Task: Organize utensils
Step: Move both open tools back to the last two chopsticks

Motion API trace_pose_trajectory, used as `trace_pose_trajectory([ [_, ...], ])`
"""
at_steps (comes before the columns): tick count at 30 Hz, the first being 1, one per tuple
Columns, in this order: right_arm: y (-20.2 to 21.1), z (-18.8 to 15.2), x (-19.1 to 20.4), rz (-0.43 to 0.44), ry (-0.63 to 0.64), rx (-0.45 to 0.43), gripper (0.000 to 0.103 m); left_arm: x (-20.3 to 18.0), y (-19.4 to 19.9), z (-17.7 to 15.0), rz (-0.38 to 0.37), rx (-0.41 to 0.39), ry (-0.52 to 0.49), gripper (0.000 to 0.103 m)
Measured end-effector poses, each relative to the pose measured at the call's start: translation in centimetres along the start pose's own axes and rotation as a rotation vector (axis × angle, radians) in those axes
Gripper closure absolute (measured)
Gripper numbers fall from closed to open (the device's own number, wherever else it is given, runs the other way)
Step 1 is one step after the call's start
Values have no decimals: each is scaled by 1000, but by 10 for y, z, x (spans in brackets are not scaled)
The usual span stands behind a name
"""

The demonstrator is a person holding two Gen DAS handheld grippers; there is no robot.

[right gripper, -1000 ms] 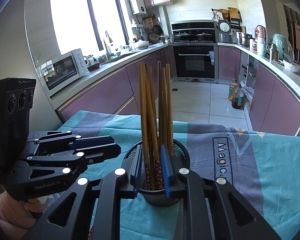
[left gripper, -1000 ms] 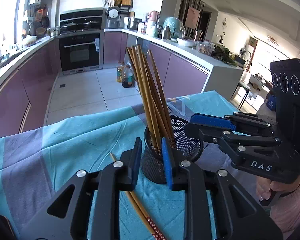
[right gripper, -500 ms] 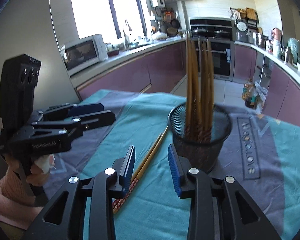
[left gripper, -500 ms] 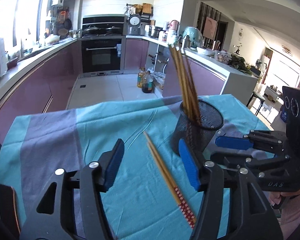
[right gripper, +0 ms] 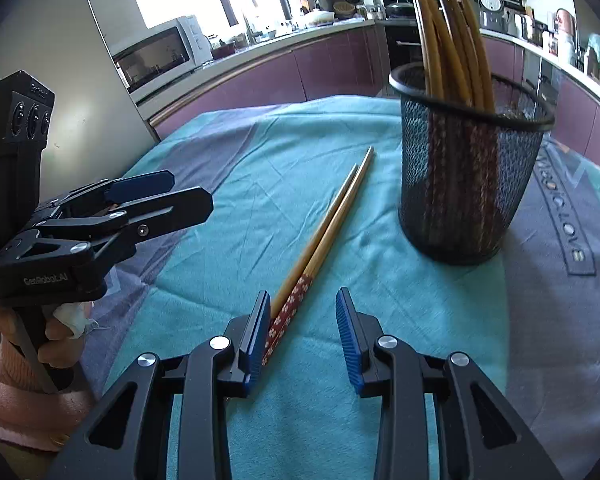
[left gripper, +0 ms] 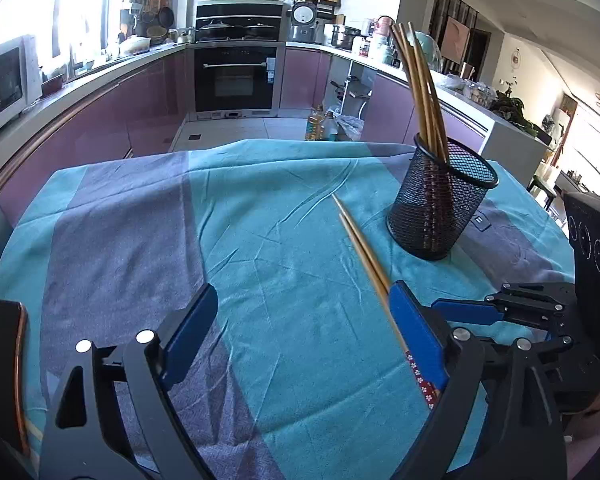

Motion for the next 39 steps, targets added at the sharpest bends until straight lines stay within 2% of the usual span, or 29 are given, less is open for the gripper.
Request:
trace_pose_trajectory([
  [3, -2, -4, 1, -9, -3, 1, 71, 2, -2, -4, 19, 4, 6, 9],
  [16, -7, 0, 5, -45, -12, 11, 72, -5, -5, -8, 17, 21, -25, 9],
  [22, -4, -3, 0, -48, -29, 20, 72, -17, -13, -10, 4, 49, -68, 17],
  [28, 2, -8, -5, -39, -38, 30, 74, -31, -27, -12, -41, 103, -104, 23],
  [35, 8, -10, -14, -22, -57, 28, 76, -46, -46, -14, -54, 167, -136, 38],
  [39, 11, -3, -18, -13, -64, 9, 76, -50, -52, -12, -78, 185, -143, 38],
])
Point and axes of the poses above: each gripper's, at about its wrist camera, not at the fingertips, and y roughly against the way its jaws point, x to its left, z to its top, the point moved 1 cm from there along -y, roughly the way its jaws point, and after that the axes turned 2 degrees about -y, right-handed, at the moved point
